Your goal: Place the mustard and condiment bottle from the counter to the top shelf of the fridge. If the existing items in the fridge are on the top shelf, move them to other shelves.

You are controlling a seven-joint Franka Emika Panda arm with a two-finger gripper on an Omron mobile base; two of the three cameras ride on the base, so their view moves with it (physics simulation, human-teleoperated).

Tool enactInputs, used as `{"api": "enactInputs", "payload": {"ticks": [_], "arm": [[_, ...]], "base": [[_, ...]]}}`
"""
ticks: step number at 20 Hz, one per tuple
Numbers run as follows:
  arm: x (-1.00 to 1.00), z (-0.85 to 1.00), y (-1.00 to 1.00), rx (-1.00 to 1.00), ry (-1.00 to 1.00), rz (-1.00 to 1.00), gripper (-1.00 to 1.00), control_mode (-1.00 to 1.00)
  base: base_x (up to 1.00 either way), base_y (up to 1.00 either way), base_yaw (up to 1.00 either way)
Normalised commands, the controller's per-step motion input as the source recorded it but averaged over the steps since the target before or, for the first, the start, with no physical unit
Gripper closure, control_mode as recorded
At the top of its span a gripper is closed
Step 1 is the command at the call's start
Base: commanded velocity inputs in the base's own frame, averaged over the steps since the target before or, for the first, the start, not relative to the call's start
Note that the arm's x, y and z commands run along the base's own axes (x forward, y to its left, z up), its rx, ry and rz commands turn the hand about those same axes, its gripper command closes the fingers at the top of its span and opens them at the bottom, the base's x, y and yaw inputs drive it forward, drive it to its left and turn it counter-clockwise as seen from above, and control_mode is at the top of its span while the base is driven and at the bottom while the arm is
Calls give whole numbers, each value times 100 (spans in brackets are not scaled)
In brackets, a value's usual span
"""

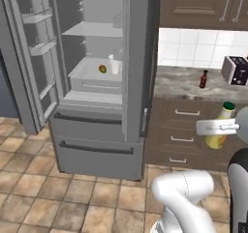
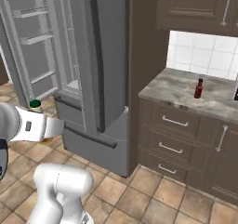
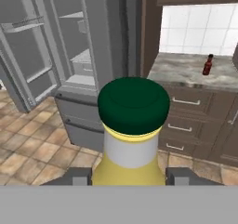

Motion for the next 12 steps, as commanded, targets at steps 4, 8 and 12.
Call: {"api": "enactInputs", "payload": {"ticks": [4,8,12], "arm": [[0,0,0,0,0,0,100,100],[0,0,0,0,0,0,100,100],[0,0,0,0,0,0,100,100]], "base": [[61,100,10],[82,100,5],[100,100,-8]]}}
